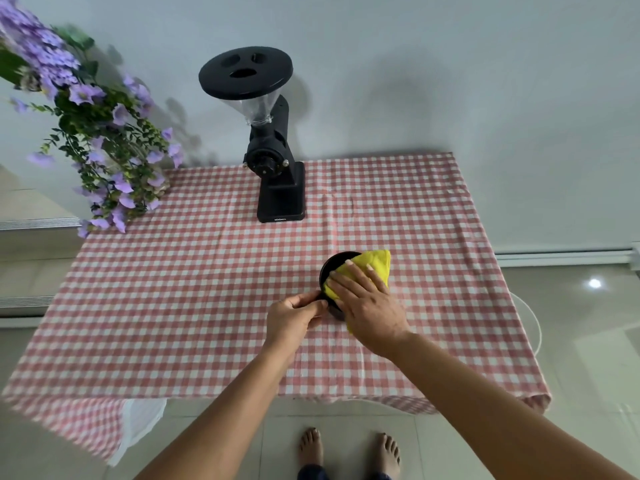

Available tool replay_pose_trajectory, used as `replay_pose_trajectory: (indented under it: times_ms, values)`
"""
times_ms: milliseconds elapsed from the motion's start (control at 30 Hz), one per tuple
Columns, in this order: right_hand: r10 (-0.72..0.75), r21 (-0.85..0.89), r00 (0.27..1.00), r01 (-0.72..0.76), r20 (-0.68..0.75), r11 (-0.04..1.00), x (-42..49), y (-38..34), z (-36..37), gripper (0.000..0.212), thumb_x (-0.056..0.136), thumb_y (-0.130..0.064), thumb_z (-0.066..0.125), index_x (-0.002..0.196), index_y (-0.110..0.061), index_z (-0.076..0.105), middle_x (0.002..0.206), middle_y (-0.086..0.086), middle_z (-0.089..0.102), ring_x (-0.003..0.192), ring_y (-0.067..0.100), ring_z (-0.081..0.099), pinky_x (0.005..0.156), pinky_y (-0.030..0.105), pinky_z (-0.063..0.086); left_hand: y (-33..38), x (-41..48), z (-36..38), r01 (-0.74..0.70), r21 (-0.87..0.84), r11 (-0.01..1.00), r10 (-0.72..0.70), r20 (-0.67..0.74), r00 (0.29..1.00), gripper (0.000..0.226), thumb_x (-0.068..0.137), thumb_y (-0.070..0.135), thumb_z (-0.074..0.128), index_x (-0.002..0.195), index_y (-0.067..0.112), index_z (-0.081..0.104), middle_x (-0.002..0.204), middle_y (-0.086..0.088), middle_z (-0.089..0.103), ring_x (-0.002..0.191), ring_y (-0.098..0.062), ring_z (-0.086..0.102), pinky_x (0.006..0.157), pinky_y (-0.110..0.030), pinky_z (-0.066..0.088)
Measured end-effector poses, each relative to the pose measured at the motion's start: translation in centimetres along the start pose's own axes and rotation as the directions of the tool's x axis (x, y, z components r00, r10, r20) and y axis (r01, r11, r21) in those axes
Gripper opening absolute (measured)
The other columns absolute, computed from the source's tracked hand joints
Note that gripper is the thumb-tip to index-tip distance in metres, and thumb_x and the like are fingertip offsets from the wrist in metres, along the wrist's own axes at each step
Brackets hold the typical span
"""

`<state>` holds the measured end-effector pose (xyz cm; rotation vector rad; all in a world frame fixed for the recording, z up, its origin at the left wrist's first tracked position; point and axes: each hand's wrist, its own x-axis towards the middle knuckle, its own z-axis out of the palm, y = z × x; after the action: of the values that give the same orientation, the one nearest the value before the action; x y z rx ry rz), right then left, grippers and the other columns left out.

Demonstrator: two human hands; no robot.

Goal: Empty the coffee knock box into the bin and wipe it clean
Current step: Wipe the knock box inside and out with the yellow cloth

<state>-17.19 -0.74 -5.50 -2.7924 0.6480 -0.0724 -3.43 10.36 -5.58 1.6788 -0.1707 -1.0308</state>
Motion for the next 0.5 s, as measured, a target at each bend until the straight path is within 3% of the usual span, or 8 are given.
replay_pose_trajectory:
  times_ms: [133, 233, 267, 333, 400, 500]
  values:
    - [-0.060, -0.067, 0.998, 0.062, 0.034, 0.996, -0.2, 2.5, -0.6, 0.053, 0.106, -0.036, 0.019, 0.156, -0.024, 0.028, 0.164, -0.005, 0.022, 0.153, 0.019, 0.001, 0.124, 0.040, -0.004, 0.1, 0.1, 0.1, -0.019, 0.004, 1.000, 0.019, 0.001, 1.000, 0.015, 0.084, 0.009, 0.081, 0.090, 0.022, 0.077, 0.087, 0.001, 0.081, 0.084, -0.016, 0.079, 0.067, -0.019, 0.060]
    - [0.026, -0.019, 1.000, -0.026, -0.014, 0.999, 0.5, 1.1, -0.8, 0.077, 0.098, -0.054, -0.004, 0.154, -0.018, 0.035, 0.163, 0.000, 0.025, 0.153, 0.020, 0.003, 0.124, 0.041, -0.004, 0.3, 0.3, 0.3, -0.011, 0.009, 1.000, 0.011, 0.004, 1.000, 0.012, 0.086, 0.010, 0.080, 0.094, 0.019, 0.078, 0.086, 0.001, 0.081, 0.082, -0.014, 0.079, 0.065, -0.018, 0.059]
    - [0.034, 0.012, 0.999, -0.034, -0.025, 0.999, 0.6, 0.2, -0.5, 0.078, 0.097, -0.053, -0.004, 0.153, -0.016, 0.035, 0.163, 0.000, 0.025, 0.153, 0.019, 0.002, 0.124, 0.040, -0.006, 0.4, 0.3, 0.3, -0.005, 0.008, 1.000, 0.005, 0.001, 1.000, 0.012, 0.086, 0.010, 0.079, 0.095, 0.018, 0.079, 0.086, 0.001, 0.081, 0.082, -0.014, 0.079, 0.064, -0.017, 0.058]
    - [0.025, 0.089, 0.998, -0.021, -0.050, 0.996, 0.2, -1.0, 0.4, 0.059, 0.104, -0.040, 0.015, 0.152, -0.013, 0.037, 0.162, 0.002, 0.028, 0.152, 0.020, 0.002, 0.123, 0.039, -0.005, 0.4, 0.5, 0.2, 0.004, -0.006, 1.000, -0.004, 0.000, 1.000, 0.013, 0.087, 0.008, 0.078, 0.098, 0.015, 0.079, 0.086, -0.001, 0.081, 0.080, -0.014, 0.079, 0.062, -0.016, 0.058]
    - [-0.018, 0.134, 0.997, 0.027, -0.070, 0.991, -0.8, -0.5, 0.7, 0.050, 0.107, -0.030, 0.026, 0.151, -0.013, 0.039, 0.160, 0.002, 0.031, 0.152, 0.020, 0.008, 0.124, 0.040, 0.004, 0.4, 0.6, 0.2, -0.004, -0.010, 1.000, 0.005, 0.013, 1.000, 0.015, 0.086, 0.005, 0.078, 0.100, 0.011, 0.079, 0.085, -0.003, 0.081, 0.079, -0.015, 0.079, 0.062, -0.017, 0.058]
    - [-0.145, 0.037, 0.989, 0.147, -0.038, 0.988, -0.7, 1.4, -0.6, 0.056, 0.102, -0.034, 0.021, 0.146, -0.013, 0.048, 0.153, 0.005, 0.046, 0.147, 0.025, 0.033, 0.122, 0.048, 0.023, 0.3, 0.7, 0.1, -0.020, 0.024, 0.999, 0.019, 0.033, 0.999, 0.017, 0.085, 0.009, 0.081, 0.101, 0.011, 0.079, 0.087, -0.003, 0.081, 0.083, -0.017, 0.079, 0.069, -0.022, 0.061]
